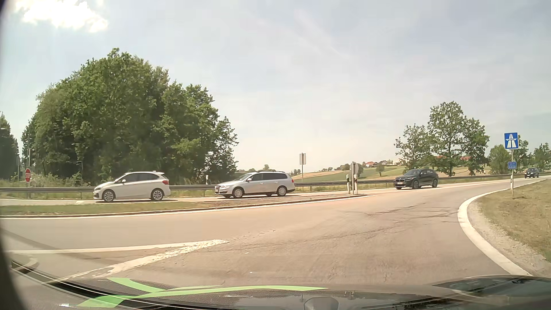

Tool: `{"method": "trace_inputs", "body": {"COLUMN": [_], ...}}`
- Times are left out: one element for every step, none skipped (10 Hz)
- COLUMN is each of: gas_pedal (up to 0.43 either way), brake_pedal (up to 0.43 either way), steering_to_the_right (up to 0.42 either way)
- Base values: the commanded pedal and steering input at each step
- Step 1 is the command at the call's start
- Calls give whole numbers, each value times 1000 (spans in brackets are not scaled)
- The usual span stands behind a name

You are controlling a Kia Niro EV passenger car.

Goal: Follow the waypoints while adhering to traffic rules and regulations

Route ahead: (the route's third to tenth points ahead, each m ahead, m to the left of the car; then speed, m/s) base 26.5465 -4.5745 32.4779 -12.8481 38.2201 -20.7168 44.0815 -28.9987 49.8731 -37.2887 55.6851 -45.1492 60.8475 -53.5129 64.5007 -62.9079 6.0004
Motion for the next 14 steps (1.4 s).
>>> {"method": "trace_inputs", "body": {"gas_pedal": [177, 189, 189, 197, 197, 197, 220, 220, 220, 228, 228, 240, 240, 240], "brake_pedal": [0, 0, 0, 0, 0, 0, 0, 0, 0, 0, 0, 0, 0, 0], "steering_to_the_right": [171, 169, 167, 164, 162, 158, 156, 155, 153, 152, 152, 150, 148, 147]}}
